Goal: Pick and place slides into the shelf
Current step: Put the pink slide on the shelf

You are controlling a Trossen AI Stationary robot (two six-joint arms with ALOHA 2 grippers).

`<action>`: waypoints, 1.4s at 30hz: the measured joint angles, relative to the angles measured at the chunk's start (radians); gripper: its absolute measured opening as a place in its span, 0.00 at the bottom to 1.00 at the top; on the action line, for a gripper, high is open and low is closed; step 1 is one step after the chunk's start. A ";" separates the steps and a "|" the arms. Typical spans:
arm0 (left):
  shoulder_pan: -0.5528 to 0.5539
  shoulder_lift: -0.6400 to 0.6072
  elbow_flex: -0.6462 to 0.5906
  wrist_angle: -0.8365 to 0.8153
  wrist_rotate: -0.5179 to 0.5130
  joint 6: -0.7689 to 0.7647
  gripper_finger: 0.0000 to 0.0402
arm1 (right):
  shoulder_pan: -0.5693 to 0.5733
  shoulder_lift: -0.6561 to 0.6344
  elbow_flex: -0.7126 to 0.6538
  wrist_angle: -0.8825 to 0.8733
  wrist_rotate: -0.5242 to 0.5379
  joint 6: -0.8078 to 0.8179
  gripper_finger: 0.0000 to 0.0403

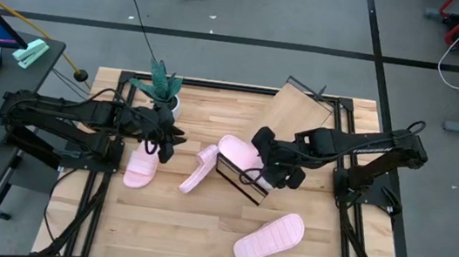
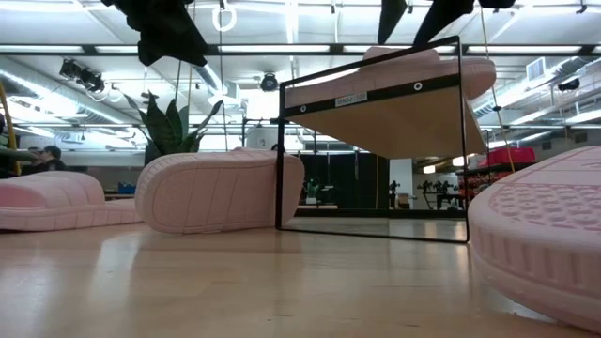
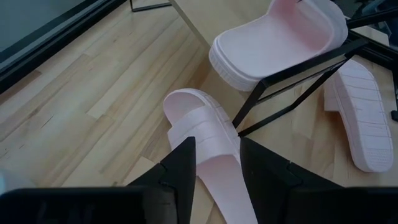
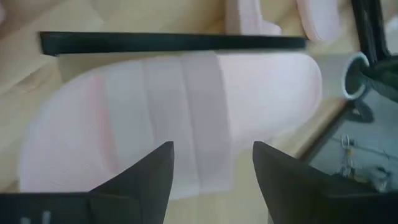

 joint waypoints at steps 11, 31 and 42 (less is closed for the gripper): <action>0.000 0.000 0.000 0.002 0.000 0.000 0.31 | -0.074 -0.001 0.001 0.290 -0.033 -0.018 0.46; 0.000 0.000 0.000 0.008 0.000 0.000 0.29 | -0.147 0.082 -0.002 0.152 -0.179 -0.026 0.02; 0.000 0.000 0.000 0.007 0.000 0.000 0.31 | -0.129 0.060 -0.001 0.058 -0.251 -0.029 0.01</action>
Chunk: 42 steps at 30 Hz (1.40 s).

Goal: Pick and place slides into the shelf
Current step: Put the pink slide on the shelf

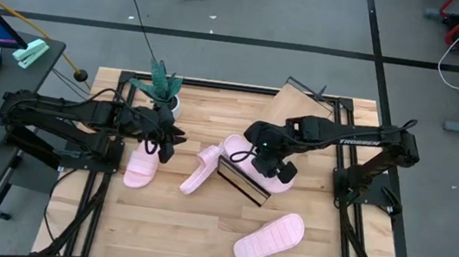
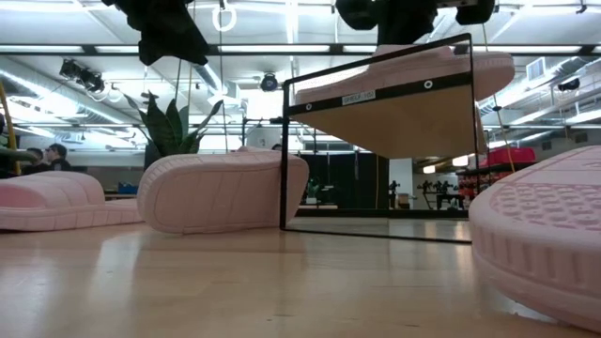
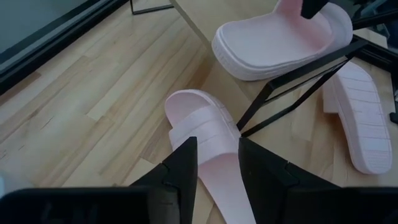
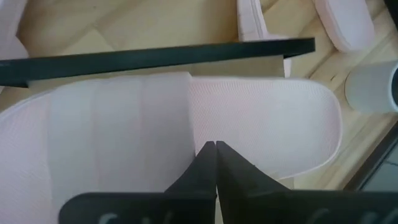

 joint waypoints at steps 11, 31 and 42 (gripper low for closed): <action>0.000 0.000 0.000 -0.004 0.000 0.001 0.30 | 0.015 -0.008 0.022 -0.005 -0.044 -0.003 0.00; 0.000 0.000 0.000 -0.004 0.000 0.001 0.30 | 0.020 -0.008 0.039 -0.070 -0.079 -0.002 0.00; 0.000 0.000 0.000 -0.008 0.000 0.002 0.30 | 0.085 -0.034 0.081 -0.101 0.122 0.078 0.06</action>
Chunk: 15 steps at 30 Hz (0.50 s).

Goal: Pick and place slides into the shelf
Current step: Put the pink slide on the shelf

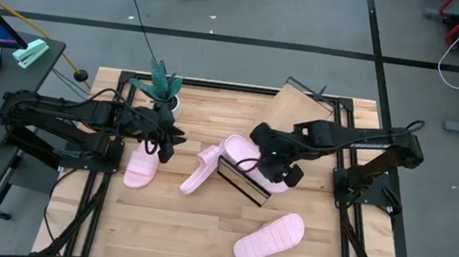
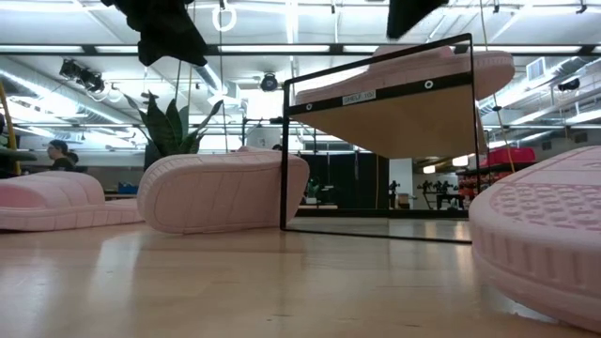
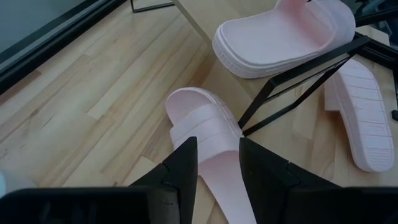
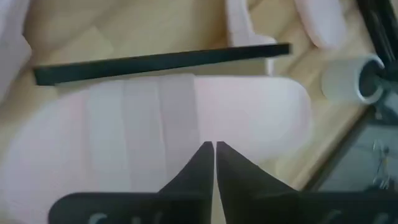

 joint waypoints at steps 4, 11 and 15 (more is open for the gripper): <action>0.000 0.000 0.000 -0.009 0.000 0.001 0.30 | 0.016 -0.004 0.121 -0.107 -0.016 0.270 0.09; 0.001 0.000 0.000 -0.009 -0.004 0.051 0.31 | 0.056 -0.036 0.191 -0.281 -0.126 0.759 0.08; 0.001 0.000 0.000 -0.011 -0.004 0.061 0.32 | 0.132 -0.078 0.128 -0.287 -0.196 0.942 0.08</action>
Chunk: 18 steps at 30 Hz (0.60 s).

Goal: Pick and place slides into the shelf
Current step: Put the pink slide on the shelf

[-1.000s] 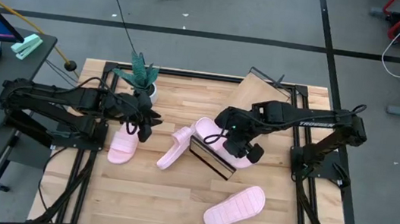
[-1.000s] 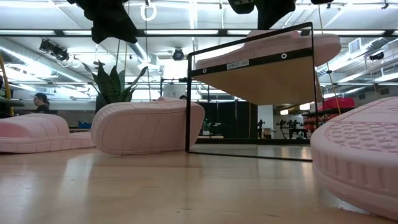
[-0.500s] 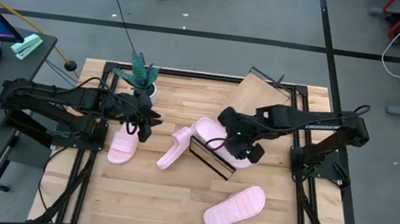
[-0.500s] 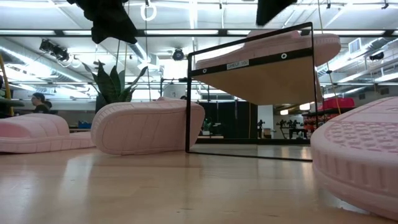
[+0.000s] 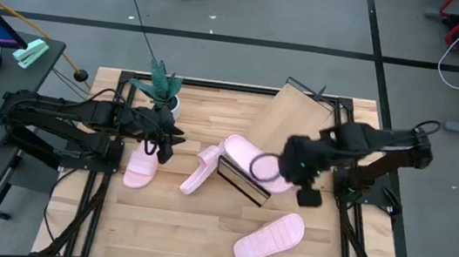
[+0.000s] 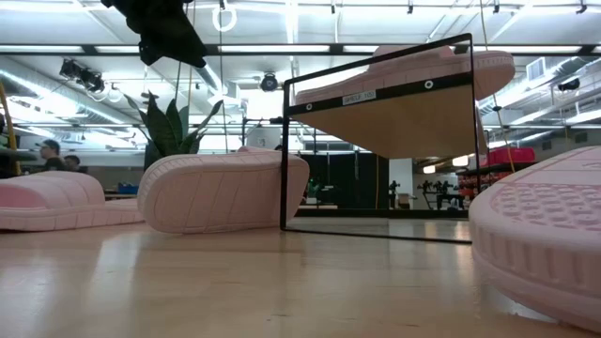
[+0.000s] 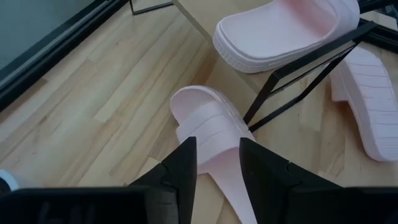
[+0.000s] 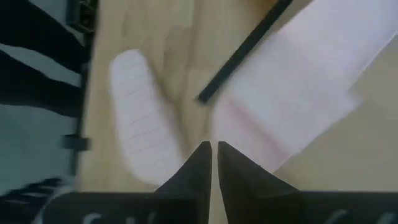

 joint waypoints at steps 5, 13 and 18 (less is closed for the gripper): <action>0.000 0.000 0.000 0.000 0.000 0.001 0.30 | 0.125 -0.074 -0.110 0.024 -0.011 0.279 0.09; 0.000 0.000 0.000 0.002 0.000 0.027 0.30 | 0.331 -0.201 -0.362 0.258 0.015 0.785 0.10; 0.000 0.000 0.000 0.002 0.000 0.027 0.31 | 0.430 -0.235 -0.490 0.376 0.058 1.005 0.10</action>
